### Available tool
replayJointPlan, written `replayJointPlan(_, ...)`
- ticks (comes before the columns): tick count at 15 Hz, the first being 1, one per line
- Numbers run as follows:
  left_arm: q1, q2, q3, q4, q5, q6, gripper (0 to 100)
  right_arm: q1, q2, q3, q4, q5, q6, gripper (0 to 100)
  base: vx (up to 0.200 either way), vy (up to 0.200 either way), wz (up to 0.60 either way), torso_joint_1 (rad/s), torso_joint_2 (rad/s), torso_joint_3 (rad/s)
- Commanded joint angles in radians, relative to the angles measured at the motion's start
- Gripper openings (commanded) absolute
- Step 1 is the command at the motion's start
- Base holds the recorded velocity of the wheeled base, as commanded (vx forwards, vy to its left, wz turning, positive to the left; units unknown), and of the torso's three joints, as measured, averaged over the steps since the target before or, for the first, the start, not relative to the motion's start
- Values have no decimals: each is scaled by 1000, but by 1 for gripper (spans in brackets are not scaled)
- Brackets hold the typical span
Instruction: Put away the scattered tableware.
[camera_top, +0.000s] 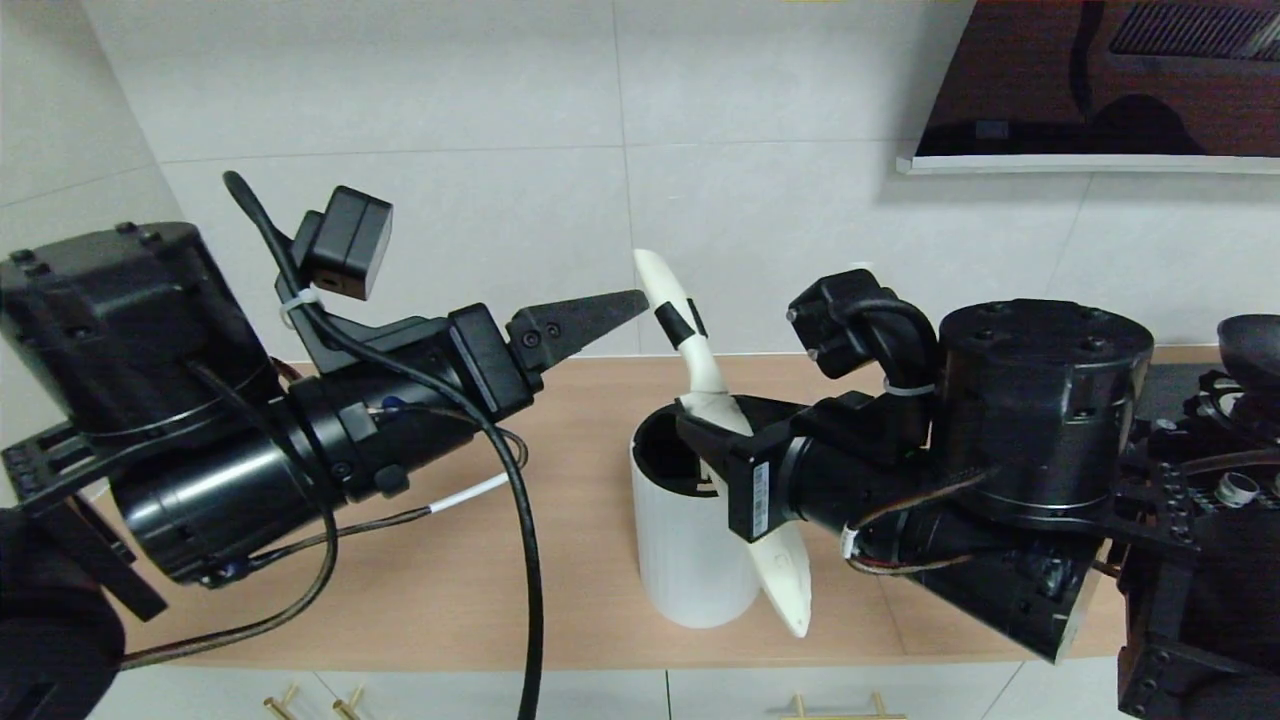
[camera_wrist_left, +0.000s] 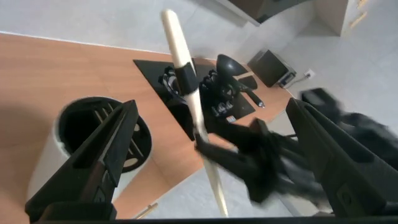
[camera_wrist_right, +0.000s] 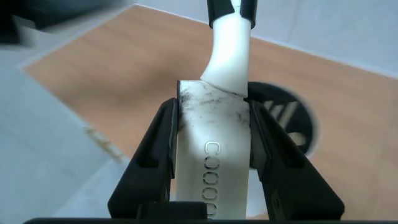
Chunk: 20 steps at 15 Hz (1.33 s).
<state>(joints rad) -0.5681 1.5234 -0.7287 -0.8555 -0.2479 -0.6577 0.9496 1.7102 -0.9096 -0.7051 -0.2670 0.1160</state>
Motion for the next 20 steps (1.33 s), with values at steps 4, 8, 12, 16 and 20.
replayJointPlan(4,-18,61,25,-59,1,0,100,61,-1,20,-2,0,4,0,0,0,0,0,0,0)
replayJointPlan(8,-27,90,38,-114,6,1,100,81,5,32,-5,0,4,0,0,0,0,0,0,0)
replayJointPlan(12,-41,95,45,-115,6,1,100,95,12,37,-8,2,13,0,0,0,0,0,0,0)
replayJointPlan(16,-46,103,51,-137,6,3,100,107,17,44,-10,3,21,0,0,0,0,0,0,0)
replayJointPlan(20,-52,109,52,-142,10,4,100,115,25,44,-11,3,27,0,0,0,0,0,0,0)
